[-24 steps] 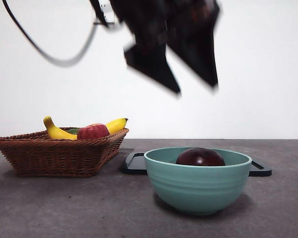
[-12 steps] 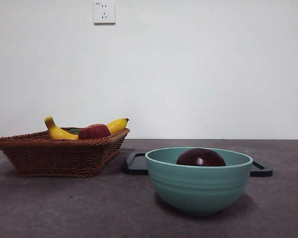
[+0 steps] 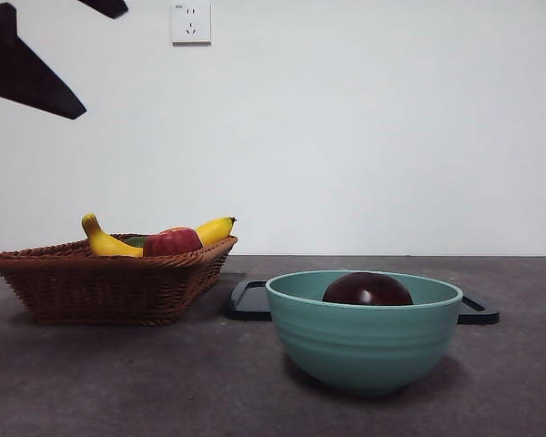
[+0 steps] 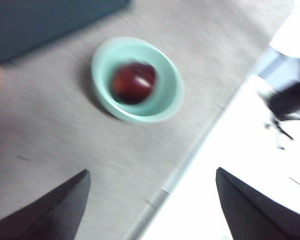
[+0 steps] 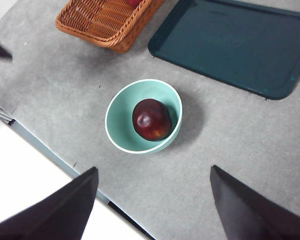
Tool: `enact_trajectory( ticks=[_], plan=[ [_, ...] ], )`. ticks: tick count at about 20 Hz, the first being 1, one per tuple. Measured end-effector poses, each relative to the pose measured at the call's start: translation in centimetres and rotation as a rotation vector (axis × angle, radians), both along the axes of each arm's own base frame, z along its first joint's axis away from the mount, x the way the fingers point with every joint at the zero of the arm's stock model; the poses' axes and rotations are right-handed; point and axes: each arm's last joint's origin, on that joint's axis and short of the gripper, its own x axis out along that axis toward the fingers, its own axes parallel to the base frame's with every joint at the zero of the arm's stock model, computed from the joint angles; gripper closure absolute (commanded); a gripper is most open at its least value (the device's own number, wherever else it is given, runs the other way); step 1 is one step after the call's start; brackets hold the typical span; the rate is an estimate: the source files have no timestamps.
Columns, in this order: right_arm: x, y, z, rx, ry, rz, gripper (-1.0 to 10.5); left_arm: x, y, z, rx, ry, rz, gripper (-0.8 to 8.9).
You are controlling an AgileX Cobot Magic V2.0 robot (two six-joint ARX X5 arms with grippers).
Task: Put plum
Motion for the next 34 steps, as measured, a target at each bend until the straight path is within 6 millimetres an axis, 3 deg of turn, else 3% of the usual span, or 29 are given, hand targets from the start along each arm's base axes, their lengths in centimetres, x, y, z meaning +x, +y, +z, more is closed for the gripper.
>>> enact_trajectory(
  ticks=[9, 13, 17, 22, 34],
  plan=[
    [1.6, 0.3, -0.6, -0.004, 0.085, -0.001, 5.9, -0.2, -0.2, 0.2, -0.028, 0.01, -0.017, 4.11],
    [3.7, 1.2, -1.5, -0.002, 0.161, 0.02, 5.9, -0.1, -0.3, 0.2, -0.032, 0.004, -0.018, 4.11],
    [6.6, 3.0, -4.1, 0.01, 0.222, 0.048, 6.2, -0.1, -0.3, 0.2, -0.032, 0.004, -0.018, 4.11],
    [9.3, 5.5, -6.7, -0.099, 0.232, 0.039, 6.2, -0.1, -0.3, 0.2, -0.033, 0.004, -0.018, 4.11],
    [12.5, 10.6, -11.2, -0.267, 0.217, 0.038, 7.1, -0.1, -0.3, 0.3, -0.035, -0.001, -0.018, 4.11]
  ],
)
